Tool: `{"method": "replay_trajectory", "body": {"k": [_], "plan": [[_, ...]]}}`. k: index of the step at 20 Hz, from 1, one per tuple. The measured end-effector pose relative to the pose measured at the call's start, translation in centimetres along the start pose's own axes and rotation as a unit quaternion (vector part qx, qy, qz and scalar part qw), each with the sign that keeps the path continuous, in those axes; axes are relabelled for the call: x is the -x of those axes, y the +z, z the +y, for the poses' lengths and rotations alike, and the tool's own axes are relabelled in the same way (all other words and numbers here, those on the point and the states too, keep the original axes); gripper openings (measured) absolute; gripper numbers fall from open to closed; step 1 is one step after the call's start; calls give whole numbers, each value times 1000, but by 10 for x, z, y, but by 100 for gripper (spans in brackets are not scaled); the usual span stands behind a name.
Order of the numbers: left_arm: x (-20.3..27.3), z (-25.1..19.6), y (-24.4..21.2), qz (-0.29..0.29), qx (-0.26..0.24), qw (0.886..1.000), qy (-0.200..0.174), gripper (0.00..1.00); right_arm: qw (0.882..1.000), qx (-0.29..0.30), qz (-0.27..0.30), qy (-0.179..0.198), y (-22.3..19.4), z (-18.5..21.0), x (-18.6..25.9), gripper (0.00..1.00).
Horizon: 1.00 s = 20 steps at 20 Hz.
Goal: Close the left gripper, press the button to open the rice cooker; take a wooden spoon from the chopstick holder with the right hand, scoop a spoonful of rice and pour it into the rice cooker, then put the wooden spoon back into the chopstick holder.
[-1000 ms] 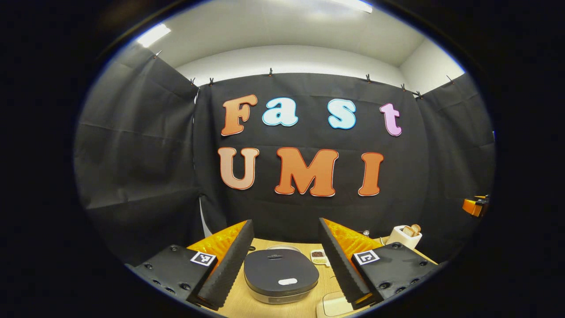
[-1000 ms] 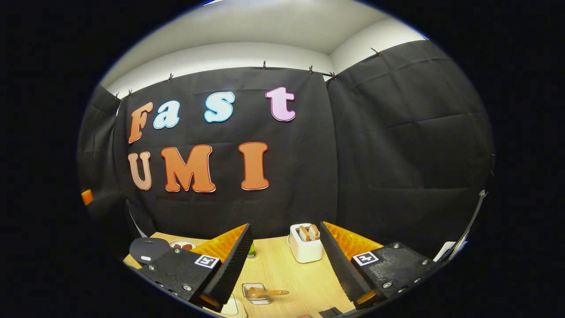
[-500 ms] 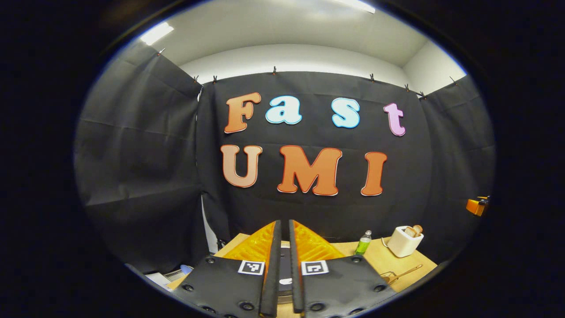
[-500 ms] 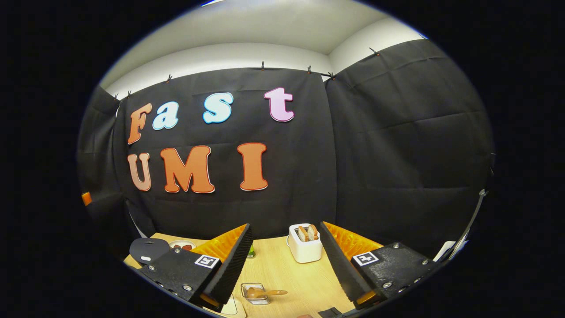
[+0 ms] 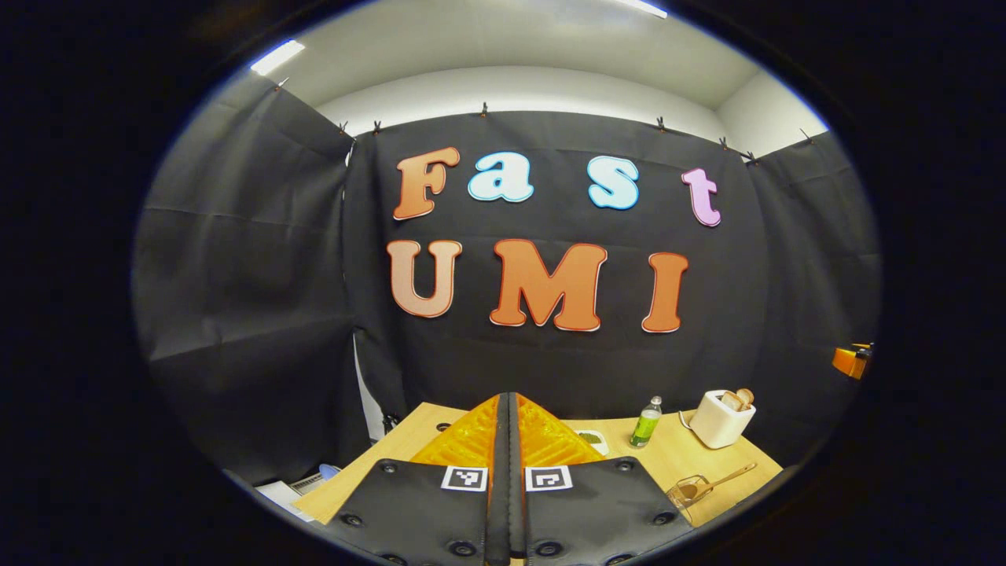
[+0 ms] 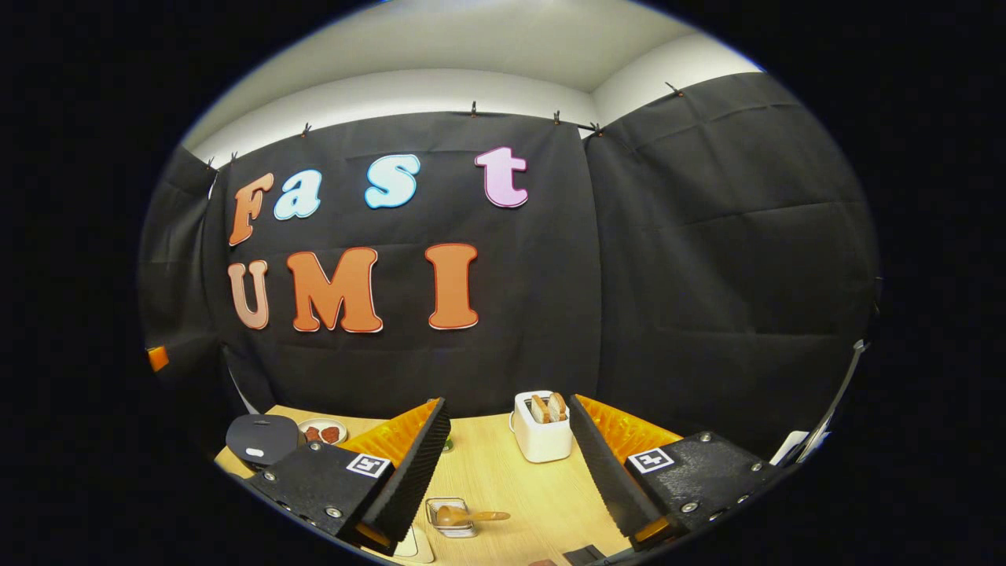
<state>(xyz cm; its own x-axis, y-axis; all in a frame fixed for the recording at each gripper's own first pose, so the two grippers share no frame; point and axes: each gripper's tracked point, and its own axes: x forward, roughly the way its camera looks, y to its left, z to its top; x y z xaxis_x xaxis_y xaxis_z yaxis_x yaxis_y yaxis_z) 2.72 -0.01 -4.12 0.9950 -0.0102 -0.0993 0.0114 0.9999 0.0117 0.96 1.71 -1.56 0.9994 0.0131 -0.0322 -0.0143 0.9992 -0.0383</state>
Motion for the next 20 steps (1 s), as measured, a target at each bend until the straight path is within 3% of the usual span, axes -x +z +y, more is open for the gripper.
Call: {"method": "replay_trajectory", "body": {"k": [10,20], "plan": [[-62,-30,-116,106,3,994,-41,4,1000,11,28,-6,-21,-2,-3,94],[-86,-24,-223,210,8,977,-24,4,998,18,50,-38,-38,-25,5,94]]}}
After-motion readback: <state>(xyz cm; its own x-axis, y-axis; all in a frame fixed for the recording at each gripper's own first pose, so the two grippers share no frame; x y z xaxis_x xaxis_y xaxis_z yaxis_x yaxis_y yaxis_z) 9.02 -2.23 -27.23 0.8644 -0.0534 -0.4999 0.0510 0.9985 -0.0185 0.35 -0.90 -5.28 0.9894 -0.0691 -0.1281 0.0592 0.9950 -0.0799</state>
